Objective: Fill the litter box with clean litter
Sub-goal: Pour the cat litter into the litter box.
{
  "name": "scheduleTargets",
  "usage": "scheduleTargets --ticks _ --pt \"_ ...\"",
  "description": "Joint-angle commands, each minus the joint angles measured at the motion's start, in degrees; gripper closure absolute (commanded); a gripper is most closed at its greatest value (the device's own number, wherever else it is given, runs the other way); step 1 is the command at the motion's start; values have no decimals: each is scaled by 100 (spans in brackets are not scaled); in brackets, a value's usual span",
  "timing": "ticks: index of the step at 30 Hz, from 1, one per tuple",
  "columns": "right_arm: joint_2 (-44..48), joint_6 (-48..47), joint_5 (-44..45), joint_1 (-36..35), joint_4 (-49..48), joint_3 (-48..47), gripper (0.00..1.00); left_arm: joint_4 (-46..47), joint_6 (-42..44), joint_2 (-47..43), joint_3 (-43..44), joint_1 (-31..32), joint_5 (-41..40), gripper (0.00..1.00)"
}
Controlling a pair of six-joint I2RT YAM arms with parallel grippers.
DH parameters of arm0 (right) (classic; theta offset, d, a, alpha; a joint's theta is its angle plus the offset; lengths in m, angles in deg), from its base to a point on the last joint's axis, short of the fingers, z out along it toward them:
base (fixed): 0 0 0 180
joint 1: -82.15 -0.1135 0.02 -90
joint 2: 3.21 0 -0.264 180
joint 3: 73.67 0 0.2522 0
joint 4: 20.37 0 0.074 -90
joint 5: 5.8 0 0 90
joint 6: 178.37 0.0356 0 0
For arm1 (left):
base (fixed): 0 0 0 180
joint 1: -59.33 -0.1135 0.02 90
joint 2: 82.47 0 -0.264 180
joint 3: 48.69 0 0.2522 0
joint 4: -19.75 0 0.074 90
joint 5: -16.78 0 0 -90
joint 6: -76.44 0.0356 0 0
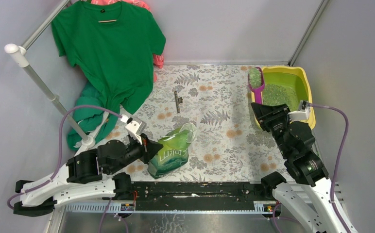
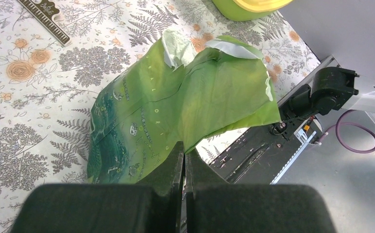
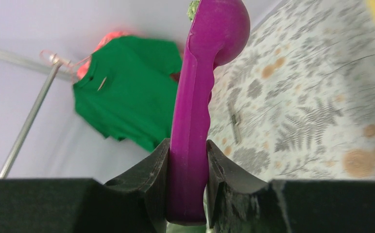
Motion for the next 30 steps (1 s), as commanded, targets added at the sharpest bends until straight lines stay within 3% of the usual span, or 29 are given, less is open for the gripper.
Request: scheduleTargets --ticks 1,12,18,22,27,30 --pt "122 -473 1577 27 46 -339 100 1592 34 -16 213 17 144 100" --pt "103 -1499 3655 27 227 -509 100 1496 98 -4 165 15 256 100" --pt "-611 -2217 4136 55 -153 -554 100 1570 108 -15 -54 15 263 100" --pt "-1230 -2419 3712 644 -194 -708 100 1626 104 -41 -158 14 346 100" --pt "-2051 -2239 1518 3022 -158 -682 100 1634 98 -136 -258 14 392 100" --pt "-2845 -2445 572 3722 -16 -982 100 1662 98 -178 -290 15 427 100"
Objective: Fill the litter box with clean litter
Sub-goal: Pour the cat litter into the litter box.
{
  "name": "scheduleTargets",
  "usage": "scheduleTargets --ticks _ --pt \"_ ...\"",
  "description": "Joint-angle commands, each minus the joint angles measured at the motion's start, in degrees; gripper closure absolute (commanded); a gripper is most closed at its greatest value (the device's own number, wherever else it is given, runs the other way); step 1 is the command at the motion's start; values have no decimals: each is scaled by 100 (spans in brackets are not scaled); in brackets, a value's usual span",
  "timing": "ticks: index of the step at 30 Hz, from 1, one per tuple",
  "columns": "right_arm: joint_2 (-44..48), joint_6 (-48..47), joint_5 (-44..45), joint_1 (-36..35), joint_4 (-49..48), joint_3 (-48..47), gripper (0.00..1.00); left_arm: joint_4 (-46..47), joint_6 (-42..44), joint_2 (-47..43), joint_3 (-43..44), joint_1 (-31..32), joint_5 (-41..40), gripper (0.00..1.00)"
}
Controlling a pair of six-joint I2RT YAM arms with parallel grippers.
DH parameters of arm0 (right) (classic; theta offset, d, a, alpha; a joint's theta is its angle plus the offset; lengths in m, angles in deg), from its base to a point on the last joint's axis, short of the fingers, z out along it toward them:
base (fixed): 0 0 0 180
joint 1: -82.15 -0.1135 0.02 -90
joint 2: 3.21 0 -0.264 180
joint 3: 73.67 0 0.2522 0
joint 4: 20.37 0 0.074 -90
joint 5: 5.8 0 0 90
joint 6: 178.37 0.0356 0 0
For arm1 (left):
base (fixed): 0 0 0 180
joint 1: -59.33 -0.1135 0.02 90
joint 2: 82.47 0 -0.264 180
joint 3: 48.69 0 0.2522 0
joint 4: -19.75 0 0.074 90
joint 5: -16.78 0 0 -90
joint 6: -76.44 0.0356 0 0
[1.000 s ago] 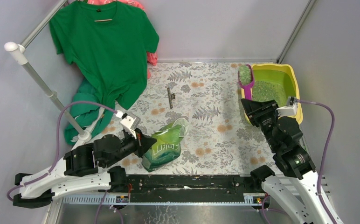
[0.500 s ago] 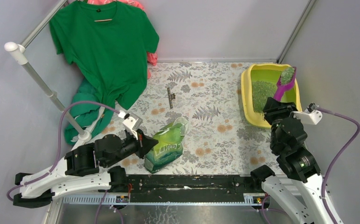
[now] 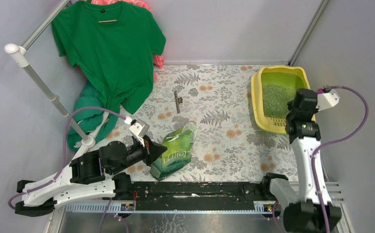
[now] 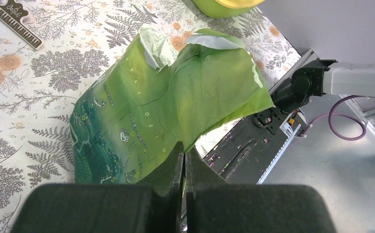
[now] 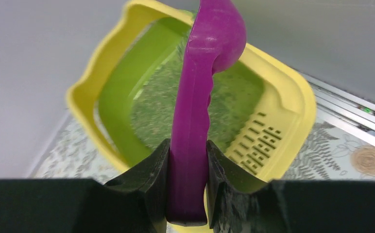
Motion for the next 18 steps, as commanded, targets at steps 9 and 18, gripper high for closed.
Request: scheduleTargets --ticks 9,18 --pt "-2073 -1185 -2609 899 678 -1363 100 1306 59 50 40 14 62 100" --pt "-1866 -1795 -1933 302 1673 -1697 100 1323 89 315 114 15 0 100"
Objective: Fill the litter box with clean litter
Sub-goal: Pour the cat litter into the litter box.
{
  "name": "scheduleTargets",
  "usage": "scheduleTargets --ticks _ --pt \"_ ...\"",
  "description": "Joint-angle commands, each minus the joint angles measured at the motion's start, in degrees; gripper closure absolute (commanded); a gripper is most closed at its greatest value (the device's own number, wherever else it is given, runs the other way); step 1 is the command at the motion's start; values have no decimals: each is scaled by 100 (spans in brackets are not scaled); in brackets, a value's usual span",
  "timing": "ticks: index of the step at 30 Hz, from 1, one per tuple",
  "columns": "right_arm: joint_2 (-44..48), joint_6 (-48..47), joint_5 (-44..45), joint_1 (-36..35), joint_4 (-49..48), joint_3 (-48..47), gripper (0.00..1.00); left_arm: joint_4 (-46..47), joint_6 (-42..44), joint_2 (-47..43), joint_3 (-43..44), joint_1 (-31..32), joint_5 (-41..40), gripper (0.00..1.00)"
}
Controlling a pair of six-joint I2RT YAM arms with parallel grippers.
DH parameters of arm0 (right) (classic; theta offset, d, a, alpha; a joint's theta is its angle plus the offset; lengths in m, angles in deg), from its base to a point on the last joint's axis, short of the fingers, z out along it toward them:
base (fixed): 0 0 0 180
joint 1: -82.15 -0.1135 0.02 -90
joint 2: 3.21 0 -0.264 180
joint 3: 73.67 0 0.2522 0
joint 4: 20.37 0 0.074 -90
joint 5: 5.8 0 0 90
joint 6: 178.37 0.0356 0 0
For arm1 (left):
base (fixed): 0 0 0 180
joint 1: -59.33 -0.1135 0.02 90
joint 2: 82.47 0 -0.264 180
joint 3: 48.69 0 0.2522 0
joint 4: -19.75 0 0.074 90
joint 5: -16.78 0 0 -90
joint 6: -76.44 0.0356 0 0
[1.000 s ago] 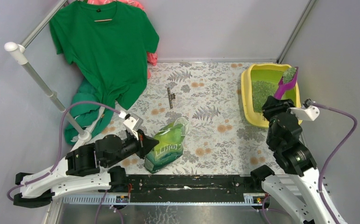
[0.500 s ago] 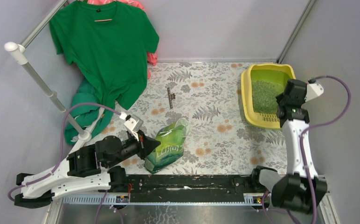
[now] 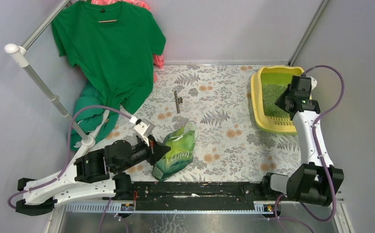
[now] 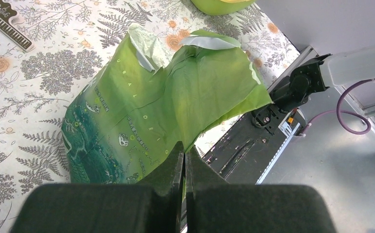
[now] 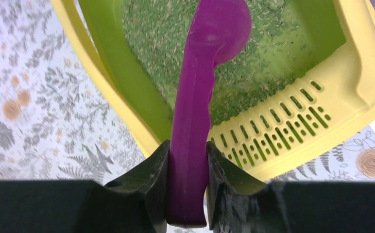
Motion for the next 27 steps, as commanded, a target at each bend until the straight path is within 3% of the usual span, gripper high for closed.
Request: scheduleTargets --ticks 1,5,17,22,27 --pt "171 -542 858 -693 642 -632 100 1075 85 143 192 16 -101 100" --pt "-29 -724 1877 -1219 1113 -927 100 1099 52 244 273 15 -168 100" --pt "327 -558 1532 -1237 794 -623 100 1204 -183 181 306 11 -734 100" --pt "1532 -139 218 -1184 -376 333 100 1457 -333 -424 -63 15 -617 100" --pt "1634 -148 -1318 -1185 -170 58 100 1390 -284 -689 34 15 -592 99"
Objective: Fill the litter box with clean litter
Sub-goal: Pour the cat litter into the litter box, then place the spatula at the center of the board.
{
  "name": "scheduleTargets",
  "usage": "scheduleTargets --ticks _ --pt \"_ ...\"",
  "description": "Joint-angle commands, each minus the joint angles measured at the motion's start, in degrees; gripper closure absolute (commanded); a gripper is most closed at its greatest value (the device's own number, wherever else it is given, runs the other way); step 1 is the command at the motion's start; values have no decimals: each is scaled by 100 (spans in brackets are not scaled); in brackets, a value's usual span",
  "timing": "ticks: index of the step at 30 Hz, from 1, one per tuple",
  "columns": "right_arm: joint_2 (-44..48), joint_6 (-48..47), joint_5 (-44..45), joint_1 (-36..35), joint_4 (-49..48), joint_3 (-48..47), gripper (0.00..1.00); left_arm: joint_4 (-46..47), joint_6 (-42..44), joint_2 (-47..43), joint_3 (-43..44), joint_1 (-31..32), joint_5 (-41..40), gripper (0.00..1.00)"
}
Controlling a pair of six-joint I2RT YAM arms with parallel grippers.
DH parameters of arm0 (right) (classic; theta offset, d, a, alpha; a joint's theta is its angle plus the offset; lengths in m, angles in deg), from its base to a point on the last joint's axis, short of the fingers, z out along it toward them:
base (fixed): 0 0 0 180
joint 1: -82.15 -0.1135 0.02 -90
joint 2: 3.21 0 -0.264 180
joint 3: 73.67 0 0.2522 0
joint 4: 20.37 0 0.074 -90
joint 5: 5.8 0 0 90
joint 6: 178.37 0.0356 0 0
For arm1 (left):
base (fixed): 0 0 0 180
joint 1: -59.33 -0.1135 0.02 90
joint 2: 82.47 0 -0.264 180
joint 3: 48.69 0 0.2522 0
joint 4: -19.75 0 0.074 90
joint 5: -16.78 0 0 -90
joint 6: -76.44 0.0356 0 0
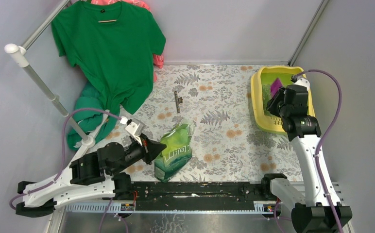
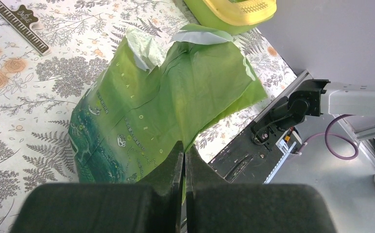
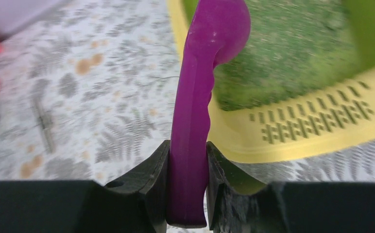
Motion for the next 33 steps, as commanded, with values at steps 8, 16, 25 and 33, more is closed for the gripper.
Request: scheduleTargets --ticks 8,16,25,33 --pt "-600 618 -5408 -177 -1294 -80 100 852 128 -507 568 15 -705 100" --pt "-2394 538 -5299 -1665 -1884 -183 100 -197 -155 -563 1030 15 -2057 100" --pt "-4409 1189 -4554 -2494 -3596 -1139 98 -931 -235 -327 1546 15 -3207 100" --pt "-6588 826 -4575 -3270 -2426 -3419 94 -1705 -786 -254 1655 15 -4238 100"
